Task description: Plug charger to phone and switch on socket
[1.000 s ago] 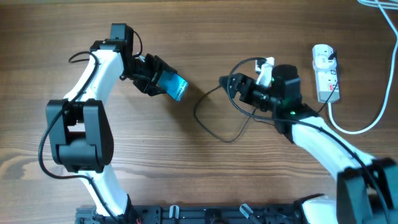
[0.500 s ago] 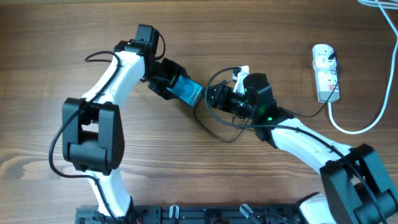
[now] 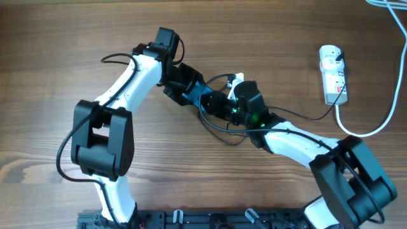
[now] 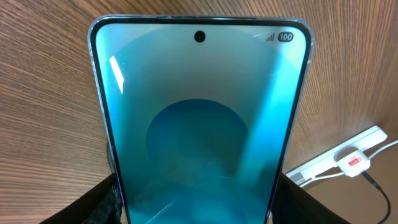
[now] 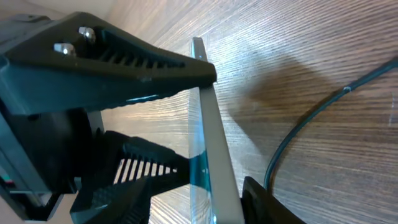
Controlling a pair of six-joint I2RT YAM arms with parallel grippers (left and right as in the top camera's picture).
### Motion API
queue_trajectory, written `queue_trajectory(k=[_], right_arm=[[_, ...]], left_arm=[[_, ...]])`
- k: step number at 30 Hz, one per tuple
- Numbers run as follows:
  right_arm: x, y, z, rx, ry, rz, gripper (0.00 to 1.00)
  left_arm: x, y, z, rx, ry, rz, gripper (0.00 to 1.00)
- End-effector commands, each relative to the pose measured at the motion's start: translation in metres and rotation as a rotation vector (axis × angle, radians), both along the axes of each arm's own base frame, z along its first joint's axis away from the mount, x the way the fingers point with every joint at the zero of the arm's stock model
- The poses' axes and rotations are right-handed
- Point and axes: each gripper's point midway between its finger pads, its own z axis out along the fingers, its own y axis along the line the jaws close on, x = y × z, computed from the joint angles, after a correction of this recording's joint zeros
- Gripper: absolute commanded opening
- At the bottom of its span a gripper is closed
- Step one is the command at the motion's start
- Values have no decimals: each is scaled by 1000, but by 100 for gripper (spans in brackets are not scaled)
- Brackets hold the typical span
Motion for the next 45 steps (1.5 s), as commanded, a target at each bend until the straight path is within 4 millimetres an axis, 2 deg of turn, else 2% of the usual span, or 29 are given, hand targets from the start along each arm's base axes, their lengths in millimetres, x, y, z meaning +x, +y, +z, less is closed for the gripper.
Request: queue_trajectory(k=[1,4,6,13,17,20,22,28,32,36,37,39,41,43,45], right_arm=[[5,4,-1,-13,-13,-38,46],[5,7,-2,-30,-26,-68,46],[7,5,-2,-31,-27,-89,40],[10,2,-2,-41,-33,-113,32],[10,2,-2,-35,-25,-118,20],[10,2,-2,-31,-21,-121,4],[10,2,-2,-18,-8,-132,4],[16,13,20,79,-48,-120,4],[16,16,30,135,-49,-87,4],[18,12,32,161,-36,-60,4],[18,12,32,160,-36,-59,4],[18,11,31,159,-33,-62,4],[21,6,29,157,-18,-74,4],[23,1,27,161,2,-89,4],[26,-4,29,177,13,-94,4]], left_arm=[[5,-6,21,-24,-51,-1,4],[4,-9,22,-27,-49,-7,4],[3,-12,23,-38,-46,-13,4],[0,-17,24,-56,-40,-23,4],[0,-16,24,-56,-40,-23,4],[0,-16,24,-56,-41,-23,4],[0,-16,24,-55,-40,-23,4],[0,-16,24,-55,-41,-23,6],[0,-16,24,-55,-41,-23,18],[0,-16,24,-55,-41,-23,36],[0,-16,24,-55,-41,-23,43],[0,-16,24,-55,-41,-23,67],[0,-16,24,-55,-41,-23,79],[0,-16,24,-55,-41,-23,98],[0,-16,24,-55,-42,-23,100]])
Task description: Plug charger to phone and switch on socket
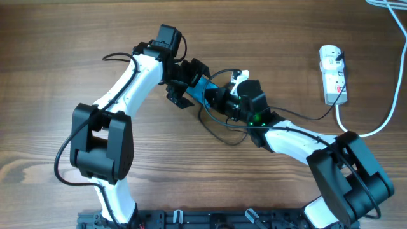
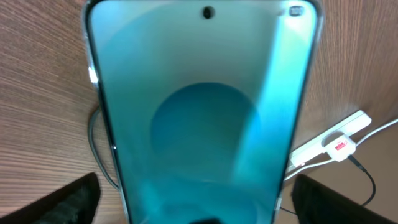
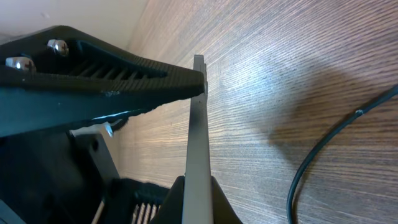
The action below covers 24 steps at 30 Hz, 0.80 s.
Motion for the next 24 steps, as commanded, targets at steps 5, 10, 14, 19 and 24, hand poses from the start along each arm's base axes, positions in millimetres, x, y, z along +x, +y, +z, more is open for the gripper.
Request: queue_trajectory(k=[5,10,14,19,24], right_arm=[[13,-25,4,72,99,-43,4],[14,-84,21,14,139,-121,4],[4,-131,88,11,12,-205,4],[-47,-181,149,149,69,-540,4],[-47,-184,136,374,303,-713,4]], left_arm=[[4,-5,9,-25,-36,-15,100],[22,-9,15,-40,-223,-162,100],[25,-23,35,-200,-305,-253,100],[17,-53,93,-585,-402,-375,100],[18,-65,131,-776,-364,-363,97]])
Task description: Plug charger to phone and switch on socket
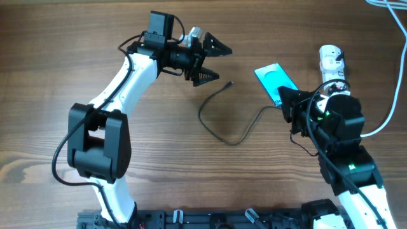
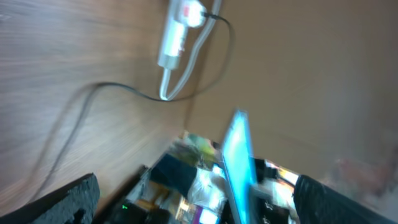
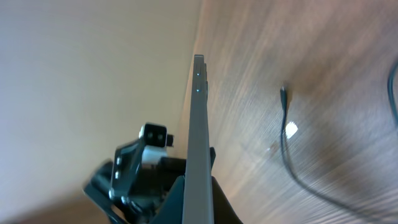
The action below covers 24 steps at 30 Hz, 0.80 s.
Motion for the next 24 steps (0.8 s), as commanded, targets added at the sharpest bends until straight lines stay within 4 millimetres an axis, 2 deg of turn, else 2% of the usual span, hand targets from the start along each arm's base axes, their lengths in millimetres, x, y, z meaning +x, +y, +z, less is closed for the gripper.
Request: queue_trajectory(k=[1,3,6,10,15,18,19,24], right_arm=[[17,3,-7,147,81,-104,4],[35,17,-11,138,54,-66,4],[67,67,-8,167,-60,49,4],[78,104,-20,179,-92,113,4],[80,106,-16,185,-111,102,4],[83,108,-1,212,-170,107,4],[84,107,2,245,-167,85,4],[82,115,-5,285,-122,61,4]], left_arm=[[-9,-3,27,-98,111,-36,94],[-9,-3,27,-96,152,-25,88],[-9,-3,27,-96,198,-16,84],[-8,-3,26,-85,233,4,64],[2,-1,17,-37,267,78,49],[8,-1,14,-21,279,114,43],[11,-1,14,-18,304,135,37],[15,-5,20,-35,312,147,34]])
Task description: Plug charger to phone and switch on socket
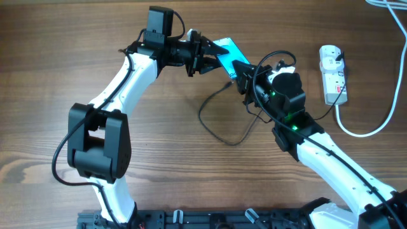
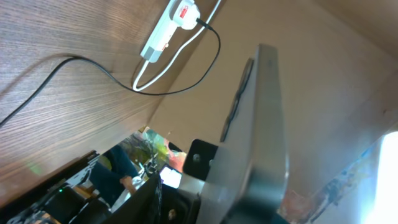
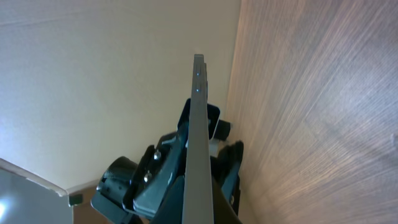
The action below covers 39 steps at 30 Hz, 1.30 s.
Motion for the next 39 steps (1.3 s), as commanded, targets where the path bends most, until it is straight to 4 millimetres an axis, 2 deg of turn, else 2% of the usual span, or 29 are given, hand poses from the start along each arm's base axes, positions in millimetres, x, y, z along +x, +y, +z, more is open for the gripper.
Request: queue_trajectory(k=[1,6,8,10,15,16,18,20,21,23,25,27,28,29,30,31,33,35,37,39], right_arm=[[2,7,8,41,-2,-47,4],[1,11,2,57,27,-61,4],[1,11,2,74,39,-65,4],[1,11,2,74,40,-65,4],[1,11,2,76,41,-66,6],[1,11,1,72,40,-66,11],[1,10,-1,62,45,-65,36],[-4,7,-19,3,98,-64,52],[-6,0,-36,-84,128,-77,56],[-10,-9,-52,-162,167,-102,62],[-7,-15,-52,-260,115,-101,66],[-4,-28,-57,-474,37,-96,79],[-6,-35,-64,-572,30,-86,81],[-9,-37,-69,-640,23,-54,80],[-13,-29,-72,-745,-39,59,73],[-19,-19,-75,-815,-96,169,70],[-32,-4,-81,-905,-188,355,70],[-40,-4,-89,-912,-136,404,60],[-39,-4,-78,-932,-83,432,59],[-24,3,-56,-964,-46,477,59]], left_arm=[[3,-5,10,-7,3,19,33],[3,-9,12,-10,1,21,25],[4,-8,11,-5,-1,27,17],[7,-8,9,6,-5,40,4],[12,-6,5,32,-20,71,4],[13,-6,5,36,-38,69,4],[18,-3,2,62,-131,67,4],[25,3,-1,90,-224,71,4],[29,12,-3,104,-298,63,4],[34,31,-14,165,-346,70,4],[38,50,-29,246,-363,87,4],[39,74,-43,329,-450,55,4],[36,83,-48,347,-468,35,4],[34,93,-52,367,-498,12,4],[33,102,-54,382,-534,-10,4],[32,111,-57,393,-546,-16,4],[34,135,-59,415,-560,-3,4],[39,166,-59,418,-558,41,4],[41,188,-46,336,-521,112,4],[42,204,-25,200,-496,177,4]])
